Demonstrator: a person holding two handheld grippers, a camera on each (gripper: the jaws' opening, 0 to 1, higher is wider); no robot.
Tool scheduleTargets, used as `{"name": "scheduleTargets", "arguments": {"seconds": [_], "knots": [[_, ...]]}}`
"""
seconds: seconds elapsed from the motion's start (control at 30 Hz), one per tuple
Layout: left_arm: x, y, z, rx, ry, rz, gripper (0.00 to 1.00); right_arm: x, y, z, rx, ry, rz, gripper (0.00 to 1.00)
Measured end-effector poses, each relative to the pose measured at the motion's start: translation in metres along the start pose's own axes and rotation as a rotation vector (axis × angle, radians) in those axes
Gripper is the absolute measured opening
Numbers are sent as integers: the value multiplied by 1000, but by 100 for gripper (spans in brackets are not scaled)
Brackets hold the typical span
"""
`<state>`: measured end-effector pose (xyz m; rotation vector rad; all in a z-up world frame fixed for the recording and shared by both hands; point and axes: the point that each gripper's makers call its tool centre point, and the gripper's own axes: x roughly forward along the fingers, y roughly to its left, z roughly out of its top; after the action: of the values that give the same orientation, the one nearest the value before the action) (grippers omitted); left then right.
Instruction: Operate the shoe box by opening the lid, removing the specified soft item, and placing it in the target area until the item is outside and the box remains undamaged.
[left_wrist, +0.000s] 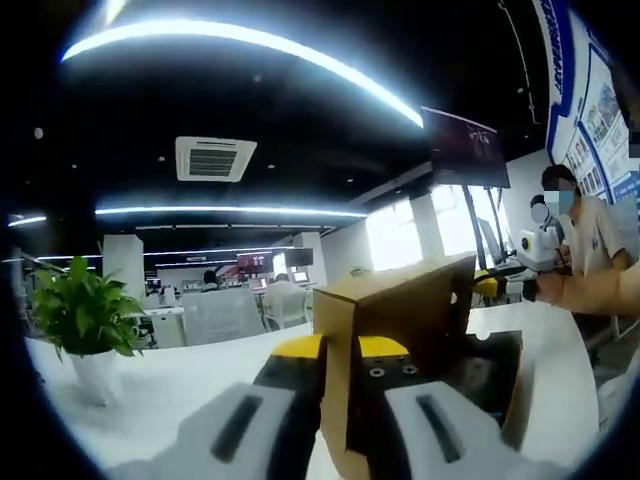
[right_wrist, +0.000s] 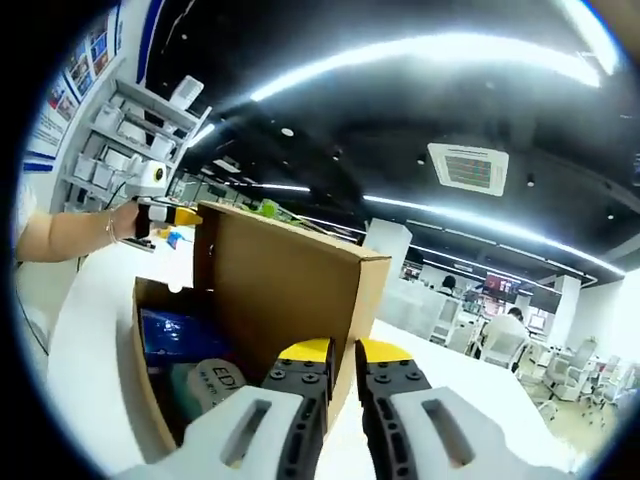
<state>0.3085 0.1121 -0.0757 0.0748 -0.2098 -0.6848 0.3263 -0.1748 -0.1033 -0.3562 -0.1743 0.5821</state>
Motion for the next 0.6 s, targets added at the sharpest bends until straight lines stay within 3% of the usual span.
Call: {"name": "scheduleTargets", "arguments": {"seconds": [0.6], "knots": [[32, 31, -4, -10, 32, 91, 8, 31, -19, -12, 17, 74, -57, 6]]}}
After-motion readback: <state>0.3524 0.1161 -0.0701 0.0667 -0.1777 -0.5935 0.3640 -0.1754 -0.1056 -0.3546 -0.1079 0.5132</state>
